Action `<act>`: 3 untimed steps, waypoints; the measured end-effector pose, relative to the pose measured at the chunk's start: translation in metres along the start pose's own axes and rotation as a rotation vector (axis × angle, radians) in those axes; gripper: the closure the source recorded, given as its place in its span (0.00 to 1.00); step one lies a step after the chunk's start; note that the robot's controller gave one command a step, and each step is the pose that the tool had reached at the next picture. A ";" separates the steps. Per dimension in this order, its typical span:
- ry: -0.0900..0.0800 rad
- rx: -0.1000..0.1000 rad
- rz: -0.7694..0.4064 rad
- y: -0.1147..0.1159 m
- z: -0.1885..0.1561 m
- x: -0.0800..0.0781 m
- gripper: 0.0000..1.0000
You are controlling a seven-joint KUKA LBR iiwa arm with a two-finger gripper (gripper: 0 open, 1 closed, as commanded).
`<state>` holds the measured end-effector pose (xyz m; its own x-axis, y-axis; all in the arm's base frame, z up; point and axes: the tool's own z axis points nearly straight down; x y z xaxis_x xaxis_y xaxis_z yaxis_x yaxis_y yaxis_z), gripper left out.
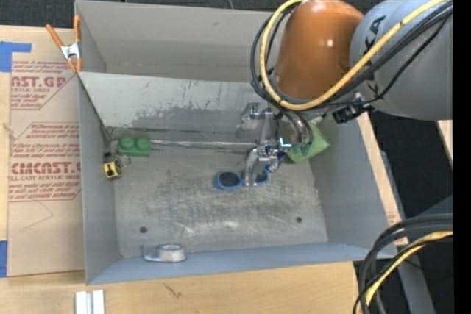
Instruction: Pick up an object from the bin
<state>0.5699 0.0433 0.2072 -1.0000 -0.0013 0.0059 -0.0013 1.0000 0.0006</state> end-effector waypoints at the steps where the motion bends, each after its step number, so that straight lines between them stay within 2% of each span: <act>1: -0.017 -0.001 -0.074 -0.037 0.135 0.012 0.00; 2: -0.010 0.000 -0.076 -0.037 0.132 0.013 1.00; 3: -0.015 -0.001 0.051 -0.025 -0.006 0.032 1.00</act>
Offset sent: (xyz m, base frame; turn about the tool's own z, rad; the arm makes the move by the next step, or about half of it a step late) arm -0.0164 -0.0377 -0.1372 -0.0753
